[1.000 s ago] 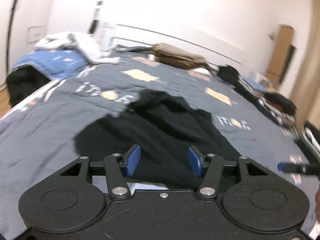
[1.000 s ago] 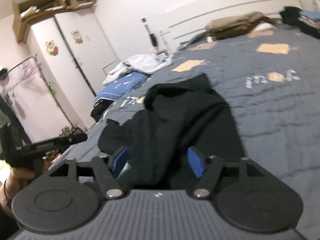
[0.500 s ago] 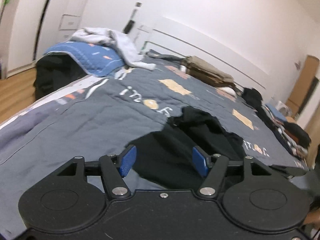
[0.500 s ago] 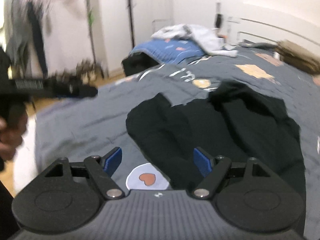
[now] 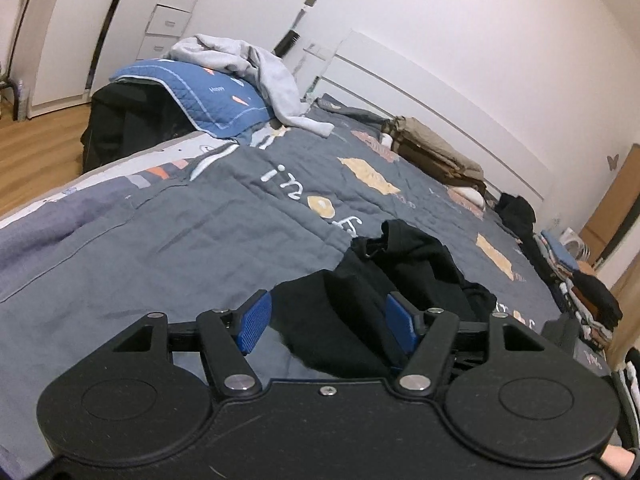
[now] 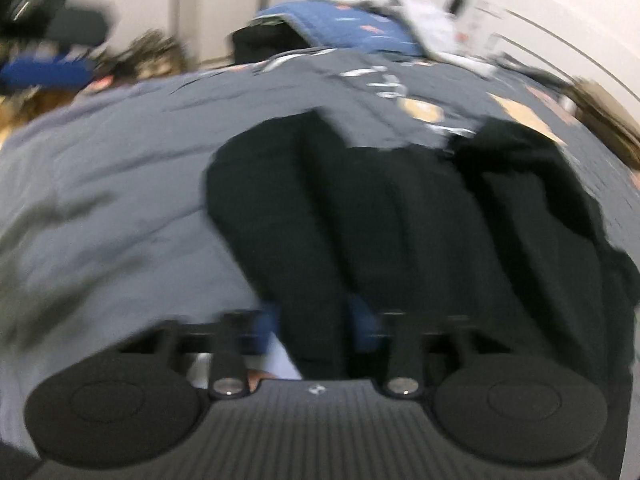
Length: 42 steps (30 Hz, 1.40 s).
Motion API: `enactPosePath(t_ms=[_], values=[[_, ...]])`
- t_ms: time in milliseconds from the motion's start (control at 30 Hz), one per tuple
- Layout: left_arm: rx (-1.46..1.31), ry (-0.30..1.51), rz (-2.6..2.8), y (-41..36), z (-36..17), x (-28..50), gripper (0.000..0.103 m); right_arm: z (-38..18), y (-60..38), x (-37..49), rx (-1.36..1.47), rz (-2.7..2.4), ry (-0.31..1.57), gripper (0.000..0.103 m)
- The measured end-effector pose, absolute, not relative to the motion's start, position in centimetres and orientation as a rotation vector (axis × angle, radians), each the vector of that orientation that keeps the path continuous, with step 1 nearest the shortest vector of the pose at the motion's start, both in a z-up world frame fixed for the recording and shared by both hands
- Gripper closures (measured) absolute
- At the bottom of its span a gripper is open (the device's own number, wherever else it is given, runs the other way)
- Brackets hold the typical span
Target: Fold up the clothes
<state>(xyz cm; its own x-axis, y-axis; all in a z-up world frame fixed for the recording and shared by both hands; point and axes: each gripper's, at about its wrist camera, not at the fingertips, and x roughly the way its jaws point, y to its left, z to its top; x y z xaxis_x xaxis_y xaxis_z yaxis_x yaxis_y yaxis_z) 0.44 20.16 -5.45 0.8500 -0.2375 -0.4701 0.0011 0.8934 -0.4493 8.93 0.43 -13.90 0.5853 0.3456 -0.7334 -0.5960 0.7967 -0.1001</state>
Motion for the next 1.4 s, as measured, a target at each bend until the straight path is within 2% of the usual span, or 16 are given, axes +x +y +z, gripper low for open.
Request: enactPosePath(t_ms=[200,467,633,733,900,1000,1067,1133,1200,1267,1400], values=[[-0.427,0.554,-0.158,19.1,-5.7,0.7,0.04,-8.8,-6.1,7.8,-0.062,0.484,0.653,0.098],[-0.402,0.568,-0.199,16.6,-5.7,0.8,0.04,-2.6,-22.5,2.5,0.324,0.284,0.486,0.101],[-0.367,0.573,-0.231,14.3,-5.7,0.8,0.04,-2.6,-32.5,-1.1,0.447,0.079,0.437,0.102],[-0.349,0.583,-0.242,13.1,-5.9,1.0,0.04,-4.6,-36.0,-2.0,0.463,0.008,0.497,0.102],[-0.332,0.593,-0.264,11.7,-6.0,1.0,0.04,-7.5,-37.0,-2.6,0.335,-0.036,0.678,0.098],[-0.327,0.596,-0.272,11.1,-6.1,1.1,0.04,-6.4,-34.2,-2.6,0.289,0.06,0.632,0.097],[-0.326,0.602,-0.277,10.7,-6.3,1.3,0.04,-5.7,-32.4,-2.6,0.258,0.124,0.601,0.092],[-0.325,0.604,-0.282,10.3,-6.3,1.3,0.04,-5.1,-30.5,-2.6,0.227,0.187,0.57,0.081],[-0.323,0.606,-0.289,10.1,-6.3,1.2,0.04,-4.5,-28.2,-2.1,0.182,0.26,0.543,0.055],[-0.324,0.606,-0.292,10.2,-6.4,1.2,0.04,-5.2,-24.7,-0.3,0.09,0.318,0.552,0.051],[-0.353,0.608,-0.285,10.7,-6.4,1.4,0.04,-6.8,-18.5,3.3,-0.096,0.399,0.585,0.051]])
